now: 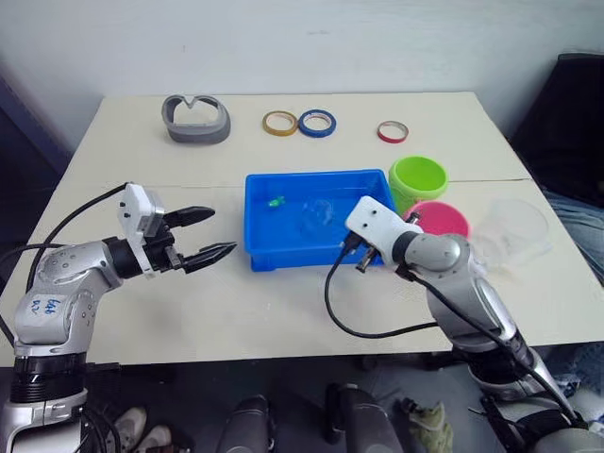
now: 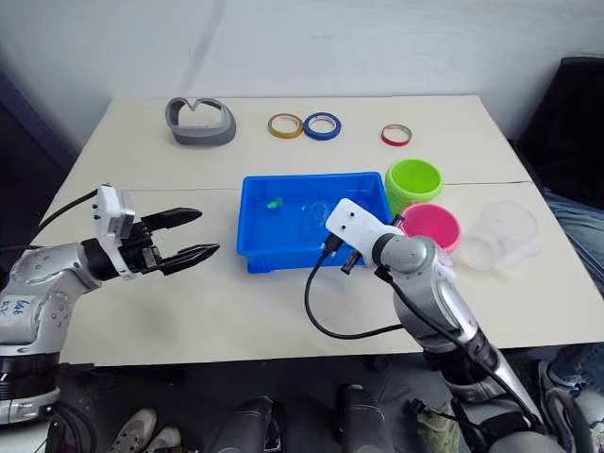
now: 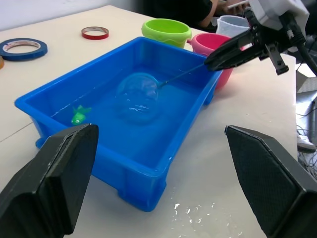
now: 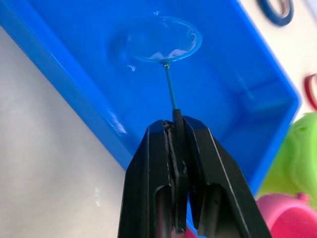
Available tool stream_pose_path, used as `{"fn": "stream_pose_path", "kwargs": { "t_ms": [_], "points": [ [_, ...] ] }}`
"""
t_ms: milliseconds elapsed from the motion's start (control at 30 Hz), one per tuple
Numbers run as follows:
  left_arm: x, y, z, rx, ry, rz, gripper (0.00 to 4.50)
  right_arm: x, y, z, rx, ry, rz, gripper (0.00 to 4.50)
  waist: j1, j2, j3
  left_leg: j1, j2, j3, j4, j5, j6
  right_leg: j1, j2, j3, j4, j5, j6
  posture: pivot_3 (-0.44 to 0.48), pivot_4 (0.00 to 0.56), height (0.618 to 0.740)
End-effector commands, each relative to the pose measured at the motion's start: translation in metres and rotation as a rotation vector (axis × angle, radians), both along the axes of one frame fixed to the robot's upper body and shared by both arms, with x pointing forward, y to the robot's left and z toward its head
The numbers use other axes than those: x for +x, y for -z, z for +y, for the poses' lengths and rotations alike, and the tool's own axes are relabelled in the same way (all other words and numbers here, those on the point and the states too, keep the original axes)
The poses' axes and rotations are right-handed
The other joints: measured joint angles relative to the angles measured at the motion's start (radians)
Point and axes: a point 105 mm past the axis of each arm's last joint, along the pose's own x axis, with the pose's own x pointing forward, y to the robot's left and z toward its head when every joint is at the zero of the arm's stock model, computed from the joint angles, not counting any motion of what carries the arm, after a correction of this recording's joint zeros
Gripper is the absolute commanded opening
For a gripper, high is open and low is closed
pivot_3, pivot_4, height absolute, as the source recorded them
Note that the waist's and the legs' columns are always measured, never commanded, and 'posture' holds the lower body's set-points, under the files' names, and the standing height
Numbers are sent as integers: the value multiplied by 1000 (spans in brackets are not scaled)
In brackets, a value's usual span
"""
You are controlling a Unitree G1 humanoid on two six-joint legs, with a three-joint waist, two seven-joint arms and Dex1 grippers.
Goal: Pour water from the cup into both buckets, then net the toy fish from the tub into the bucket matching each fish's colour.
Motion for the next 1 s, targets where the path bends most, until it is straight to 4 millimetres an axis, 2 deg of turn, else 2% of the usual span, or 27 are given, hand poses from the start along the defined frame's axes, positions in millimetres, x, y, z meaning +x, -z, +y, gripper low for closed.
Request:
{"fn": "stream_pose_path", "kwargs": {
  "t_ms": [33,733,1000],
  "points": [
    [-6,-13,2,6,-4,-57,4469,6,-8,6,50,19,-26,0,-3,0,0,0,0,0,0,0,0,0,0,0,0,0,0,0,150,713],
    [-12,-19,5,19,-27,-70,4469,29,-2,57,256,-14,41,0,-22,0,0,0,0,-1,-5,0,-1,-1,0,0,0,0,0,0,150,713],
    [-13,-20,7,22,-34,-73,4469,35,-19,76,355,-47,14,0,-23,0,0,0,0,-1,-10,0,-2,-2,0,0,-1,0,-1,0,150,713]
  ]
}}
